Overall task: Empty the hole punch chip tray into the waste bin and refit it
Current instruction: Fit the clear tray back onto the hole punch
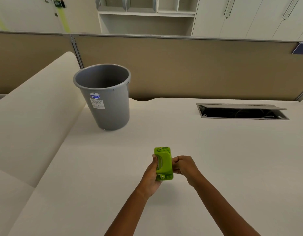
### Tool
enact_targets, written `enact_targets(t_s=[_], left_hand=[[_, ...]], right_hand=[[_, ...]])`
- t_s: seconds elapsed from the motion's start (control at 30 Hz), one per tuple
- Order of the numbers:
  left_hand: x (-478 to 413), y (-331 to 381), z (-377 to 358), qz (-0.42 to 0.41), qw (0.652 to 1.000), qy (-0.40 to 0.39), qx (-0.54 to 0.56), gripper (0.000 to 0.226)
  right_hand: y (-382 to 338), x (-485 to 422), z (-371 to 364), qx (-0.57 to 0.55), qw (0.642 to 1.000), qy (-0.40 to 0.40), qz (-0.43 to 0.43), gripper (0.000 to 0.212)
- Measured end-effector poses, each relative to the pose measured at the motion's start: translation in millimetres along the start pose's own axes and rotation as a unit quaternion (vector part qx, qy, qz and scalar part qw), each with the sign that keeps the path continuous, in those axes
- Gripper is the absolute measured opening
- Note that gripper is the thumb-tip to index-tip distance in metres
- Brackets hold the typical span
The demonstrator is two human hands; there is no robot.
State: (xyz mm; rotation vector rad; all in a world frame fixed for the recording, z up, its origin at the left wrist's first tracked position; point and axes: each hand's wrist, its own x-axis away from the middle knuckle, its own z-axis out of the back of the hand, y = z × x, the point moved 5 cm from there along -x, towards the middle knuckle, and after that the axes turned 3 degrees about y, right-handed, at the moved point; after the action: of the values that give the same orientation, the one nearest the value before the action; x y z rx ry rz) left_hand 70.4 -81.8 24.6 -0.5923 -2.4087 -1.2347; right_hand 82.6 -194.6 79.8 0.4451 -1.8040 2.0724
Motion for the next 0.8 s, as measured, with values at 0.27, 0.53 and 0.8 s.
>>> enact_targets(t_s=[0.27, 0.53, 0.8], left_hand=[[3.8, -1.0, 0.7, -0.003, 0.996, 0.012, 0.083, 0.048], [6.1, 2.5, -0.1, -0.013, 0.989, 0.065, 0.135, 0.043], [8.4, 6.2, -6.5, -0.017, 0.991, 0.052, 0.12, 0.042]], right_hand=[[-0.5, 7.6, -0.9, 0.0, 0.999, -0.046, 0.006, 0.016], [15.1, 13.0, -2.7, -0.072, 0.99, -0.091, -0.074, 0.016], [15.8, 11.1, -7.0, -0.09, 0.991, -0.057, -0.077, 0.022]])
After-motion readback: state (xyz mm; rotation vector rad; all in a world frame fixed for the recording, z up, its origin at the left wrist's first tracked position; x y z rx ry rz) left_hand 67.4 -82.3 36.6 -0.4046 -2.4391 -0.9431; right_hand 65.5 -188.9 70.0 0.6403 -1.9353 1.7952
